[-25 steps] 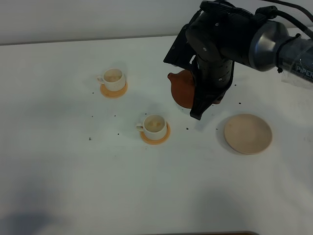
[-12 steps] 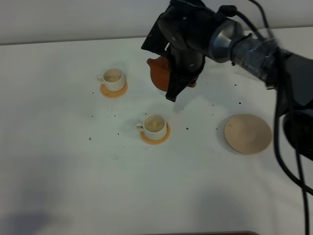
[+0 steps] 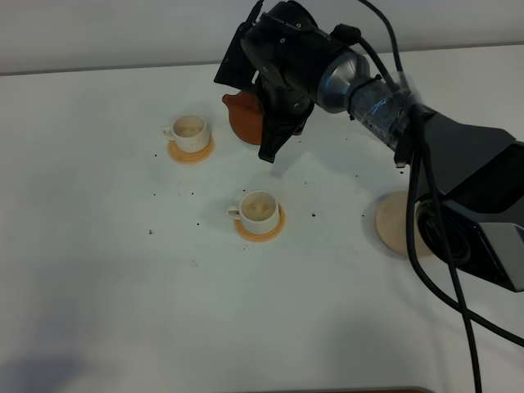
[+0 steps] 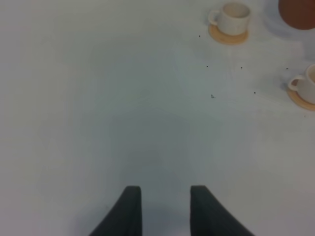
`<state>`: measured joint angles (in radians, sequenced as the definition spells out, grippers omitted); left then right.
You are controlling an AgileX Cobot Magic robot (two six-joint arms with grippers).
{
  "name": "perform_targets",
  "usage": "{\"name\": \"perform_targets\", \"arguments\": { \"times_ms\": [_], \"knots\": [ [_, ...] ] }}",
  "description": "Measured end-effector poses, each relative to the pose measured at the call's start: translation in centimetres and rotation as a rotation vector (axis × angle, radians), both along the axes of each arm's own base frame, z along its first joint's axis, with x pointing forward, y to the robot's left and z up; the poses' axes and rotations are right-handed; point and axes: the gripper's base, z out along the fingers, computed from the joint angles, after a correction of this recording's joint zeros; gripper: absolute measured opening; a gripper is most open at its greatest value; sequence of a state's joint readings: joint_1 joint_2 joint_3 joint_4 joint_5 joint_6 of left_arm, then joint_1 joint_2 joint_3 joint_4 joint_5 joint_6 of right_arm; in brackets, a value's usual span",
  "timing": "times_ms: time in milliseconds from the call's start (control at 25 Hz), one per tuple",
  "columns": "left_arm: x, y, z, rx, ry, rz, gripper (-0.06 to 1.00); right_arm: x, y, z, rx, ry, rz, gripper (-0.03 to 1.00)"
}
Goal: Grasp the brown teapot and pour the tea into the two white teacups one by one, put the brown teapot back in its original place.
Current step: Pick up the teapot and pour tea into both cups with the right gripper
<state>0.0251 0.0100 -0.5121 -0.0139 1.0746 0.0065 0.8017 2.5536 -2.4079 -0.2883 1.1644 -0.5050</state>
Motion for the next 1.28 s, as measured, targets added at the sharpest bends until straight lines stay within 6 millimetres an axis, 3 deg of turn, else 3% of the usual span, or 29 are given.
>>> {"name": "perform_targets", "arguments": {
  "times_ms": [280,640,1280],
  "knots": [
    [0.0,0.0,0.0,0.000,0.000,0.000,0.25,-0.5,1.7,-1.2,-0.002,-0.065,0.082,0.09],
    [0.0,0.0,0.0,0.000,0.000,0.000,0.25,-0.3,2.4,-2.0,-0.082,-0.184,0.153,0.09],
    [0.0,0.0,0.0,0.001,0.000,0.000,0.25,0.6,3.2,-1.2,-0.051,-0.321,0.225,0.09]
  ]
}}
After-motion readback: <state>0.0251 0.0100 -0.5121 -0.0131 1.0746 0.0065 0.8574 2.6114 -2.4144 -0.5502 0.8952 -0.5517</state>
